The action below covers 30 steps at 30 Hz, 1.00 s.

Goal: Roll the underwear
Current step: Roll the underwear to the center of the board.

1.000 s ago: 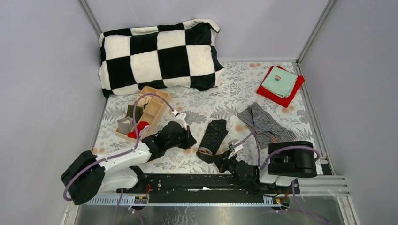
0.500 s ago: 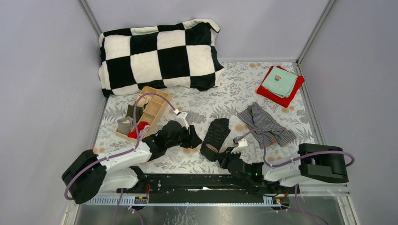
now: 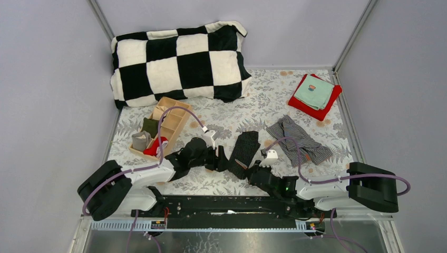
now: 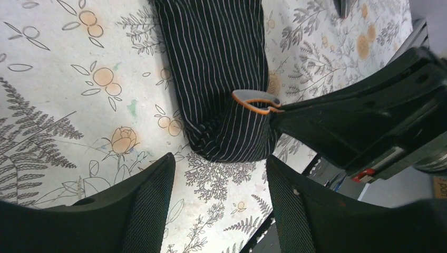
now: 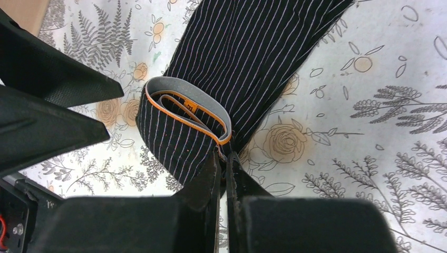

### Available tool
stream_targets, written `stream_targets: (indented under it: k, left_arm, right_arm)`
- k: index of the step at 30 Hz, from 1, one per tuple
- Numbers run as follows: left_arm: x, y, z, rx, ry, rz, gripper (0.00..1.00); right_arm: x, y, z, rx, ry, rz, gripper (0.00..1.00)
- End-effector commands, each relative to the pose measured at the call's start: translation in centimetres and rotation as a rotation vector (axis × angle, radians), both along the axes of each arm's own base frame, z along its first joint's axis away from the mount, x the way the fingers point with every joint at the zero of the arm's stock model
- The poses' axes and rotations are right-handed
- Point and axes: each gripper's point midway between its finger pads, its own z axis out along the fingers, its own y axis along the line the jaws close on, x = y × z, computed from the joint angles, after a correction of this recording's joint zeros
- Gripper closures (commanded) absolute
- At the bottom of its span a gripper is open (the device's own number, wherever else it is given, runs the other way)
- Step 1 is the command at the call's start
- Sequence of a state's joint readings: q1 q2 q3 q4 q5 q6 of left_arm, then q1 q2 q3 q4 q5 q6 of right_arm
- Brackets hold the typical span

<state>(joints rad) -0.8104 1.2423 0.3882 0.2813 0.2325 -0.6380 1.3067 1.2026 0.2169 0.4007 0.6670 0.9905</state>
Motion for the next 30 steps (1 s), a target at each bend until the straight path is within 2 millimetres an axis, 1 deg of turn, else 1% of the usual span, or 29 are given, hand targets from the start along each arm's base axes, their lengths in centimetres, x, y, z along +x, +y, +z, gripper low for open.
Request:
stream_targets:
  k: [1,6,10,15,19,22,26,30]
  left_arm:
    - [0.6,-1.2,0.4,-0.033,-0.044,-0.056,0.31]
    - [0.7,-1.8,-0.7,-0.031,-0.02,-0.069,0.31]
    - [1.1,-2.3,-0.7,-0.045,-0.022,-0.064,0.29]
    - [1.4,-2.7,-0.1,-0.065,-0.036,-0.063,0.28]
    - [1.7,-2.8,-1.0,-0.044,-0.024,-0.062,0.3]
    - [1.8,-3.0,-2.0,-0.031,-0.012,-0.066,0.35]
    - [1.7,-2.9,-3.0,-0.017,0.004,-0.06,0.47]
    - [1.9,-2.3,-3.7,-0.003,0.007,-0.025,0.56]
  right_arm:
    - [0.0,-1.8,-1.2,-0.127,0.044,0.026,1.0]
    - [0.1,-1.8,-1.1,-0.148,0.06,0.068,1.0]
    - [0.0,-1.7,-1.2,-0.162,0.071,0.102,1.0]
    - [0.2,-1.6,-1.5,-0.175,0.091,0.13,1.0]
    - [0.3,-1.2,-1.4,-0.173,0.092,0.153,1.0]
    - [0.4,-1.0,-1.4,-0.181,0.095,0.167,1.0]
    - [0.5,-1.1,-1.5,-0.185,0.099,0.169,1.0]
    - [0.5,-1.2,-1.7,-0.191,0.102,0.176,1.0]
